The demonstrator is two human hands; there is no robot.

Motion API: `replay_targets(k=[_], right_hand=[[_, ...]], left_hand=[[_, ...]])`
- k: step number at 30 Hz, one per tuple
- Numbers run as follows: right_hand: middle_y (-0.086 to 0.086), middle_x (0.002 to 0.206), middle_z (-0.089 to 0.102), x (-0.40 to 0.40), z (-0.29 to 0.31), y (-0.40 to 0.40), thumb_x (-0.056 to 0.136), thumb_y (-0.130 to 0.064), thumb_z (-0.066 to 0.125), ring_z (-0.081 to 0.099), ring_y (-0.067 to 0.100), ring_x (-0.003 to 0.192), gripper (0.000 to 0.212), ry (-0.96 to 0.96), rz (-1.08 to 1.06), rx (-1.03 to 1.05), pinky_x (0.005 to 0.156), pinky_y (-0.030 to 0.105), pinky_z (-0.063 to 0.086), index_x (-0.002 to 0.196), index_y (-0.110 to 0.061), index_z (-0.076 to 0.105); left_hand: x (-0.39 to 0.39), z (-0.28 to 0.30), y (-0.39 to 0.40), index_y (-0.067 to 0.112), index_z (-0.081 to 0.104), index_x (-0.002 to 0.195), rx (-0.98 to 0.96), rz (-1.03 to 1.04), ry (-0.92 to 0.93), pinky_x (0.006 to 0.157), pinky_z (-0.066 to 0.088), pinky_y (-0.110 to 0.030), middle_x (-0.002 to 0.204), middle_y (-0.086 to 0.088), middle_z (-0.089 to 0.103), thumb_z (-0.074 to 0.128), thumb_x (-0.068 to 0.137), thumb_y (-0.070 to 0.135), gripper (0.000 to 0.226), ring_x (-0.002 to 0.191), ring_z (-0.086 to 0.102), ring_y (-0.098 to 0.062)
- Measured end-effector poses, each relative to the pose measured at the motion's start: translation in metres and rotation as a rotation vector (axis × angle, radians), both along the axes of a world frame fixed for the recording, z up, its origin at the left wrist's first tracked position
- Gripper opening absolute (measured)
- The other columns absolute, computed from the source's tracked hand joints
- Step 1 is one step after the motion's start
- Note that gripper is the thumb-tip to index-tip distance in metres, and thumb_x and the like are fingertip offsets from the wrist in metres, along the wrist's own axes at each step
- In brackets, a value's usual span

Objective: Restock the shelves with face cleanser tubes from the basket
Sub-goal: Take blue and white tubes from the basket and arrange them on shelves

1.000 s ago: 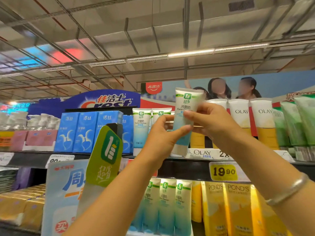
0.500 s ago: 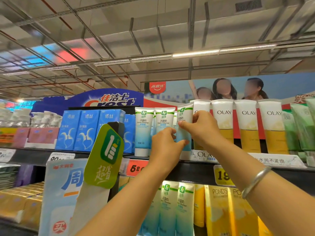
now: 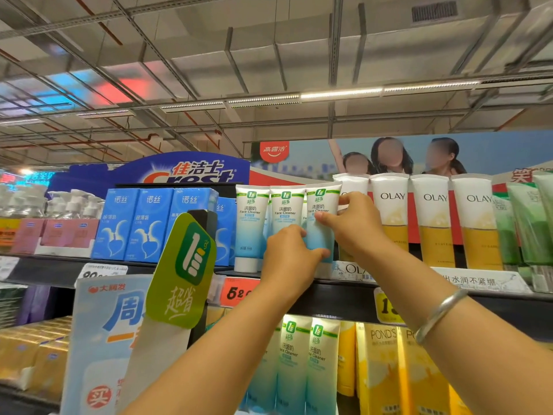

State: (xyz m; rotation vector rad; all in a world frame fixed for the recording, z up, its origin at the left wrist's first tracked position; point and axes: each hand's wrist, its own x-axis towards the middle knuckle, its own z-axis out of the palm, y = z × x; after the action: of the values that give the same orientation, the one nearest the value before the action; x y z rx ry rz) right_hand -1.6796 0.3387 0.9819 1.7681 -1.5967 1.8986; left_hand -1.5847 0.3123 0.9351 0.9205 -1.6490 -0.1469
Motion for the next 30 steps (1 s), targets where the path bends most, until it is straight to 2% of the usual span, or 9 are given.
replay_targets(k=[3,7,9,12,19,24,27,30], right_hand=[[0.012,0.109,0.067,0.002,-0.003,-0.001,0.080,-0.022,0.072,0.061,0.022,0.091,0.023,-0.020,0.002,-0.037,0.082,0.036,0.050,0.088,-0.017,0.051],[0.012,0.106,0.068,0.003,-0.003,0.000,0.079,-0.023,0.072,0.063,0.027,0.095,0.022,-0.030,-0.024,-0.027,0.087,0.044,0.051,0.076,-0.020,0.051],[0.013,0.107,0.068,0.002,-0.002,-0.001,0.080,-0.024,0.072,0.063,0.028,0.098,0.019,-0.019,-0.044,-0.014,0.088,0.046,0.051,0.088,-0.012,0.061],[0.011,0.107,0.067,0.003,-0.002,-0.005,0.081,-0.027,0.070,0.063,0.027,0.098,0.030,0.010,-0.080,-0.010,0.087,0.043,0.051,0.102,-0.007,0.062],[0.010,0.112,0.065,0.005,-0.004,-0.006,0.082,-0.029,0.069,0.061,0.027,0.102,0.036,0.030,-0.118,-0.004,0.088,0.046,0.051,0.108,-0.006,0.056],[0.011,0.115,0.062,0.003,-0.005,-0.003,0.084,-0.027,0.067,0.060,0.027,0.104,0.037,0.037,-0.121,0.020,0.088,0.042,0.051,0.112,-0.008,0.051],[0.012,0.119,0.060,0.004,-0.008,0.001,0.084,-0.027,0.066,0.058,0.028,0.107,0.041,0.025,-0.111,0.051,0.091,0.046,0.050,0.117,-0.009,0.048],[0.012,0.120,0.059,0.007,-0.011,0.004,0.084,-0.028,0.066,0.058,0.028,0.109,0.041,0.050,-0.128,0.074,0.088,0.041,0.052,0.115,-0.008,0.048]], left_hand=[[-0.002,0.000,0.002,0.008,0.058,0.113,-0.017,0.035,-0.022,0.080,0.042,-0.028,0.111,-0.009,0.063,0.072,0.077,0.033,0.045,0.102,0.058,-0.025],[-0.003,0.000,0.004,0.007,0.059,0.111,-0.028,0.058,-0.033,0.079,0.044,-0.029,0.109,-0.010,0.063,0.072,0.078,0.033,0.044,0.100,0.059,-0.027],[-0.004,0.000,0.004,0.008,0.059,0.110,-0.025,0.053,-0.032,0.079,0.045,-0.030,0.108,-0.009,0.064,0.072,0.078,0.032,0.042,0.099,0.060,-0.026],[-0.004,0.000,0.004,0.007,0.059,0.111,-0.023,0.046,-0.030,0.083,0.049,-0.034,0.108,-0.010,0.064,0.071,0.079,0.030,0.042,0.100,0.060,-0.027],[0.000,-0.002,0.005,0.007,0.063,0.108,-0.012,0.015,-0.030,0.082,0.046,-0.032,0.105,-0.011,0.067,0.071,0.079,0.028,0.037,0.099,0.061,-0.026],[0.010,0.001,0.004,0.010,0.062,0.114,0.032,-0.047,0.021,0.088,0.050,-0.032,0.113,-0.009,0.066,0.073,0.078,0.028,0.042,0.102,0.061,-0.023],[0.012,0.001,0.005,0.010,0.061,0.113,0.064,-0.097,0.039,0.086,0.054,-0.039,0.112,-0.011,0.065,0.073,0.078,0.025,0.040,0.098,0.063,-0.025],[0.012,0.000,0.004,0.009,0.060,0.114,0.088,-0.133,0.052,0.085,0.054,-0.041,0.112,-0.012,0.065,0.073,0.078,0.022,0.040,0.099,0.063,-0.026]])
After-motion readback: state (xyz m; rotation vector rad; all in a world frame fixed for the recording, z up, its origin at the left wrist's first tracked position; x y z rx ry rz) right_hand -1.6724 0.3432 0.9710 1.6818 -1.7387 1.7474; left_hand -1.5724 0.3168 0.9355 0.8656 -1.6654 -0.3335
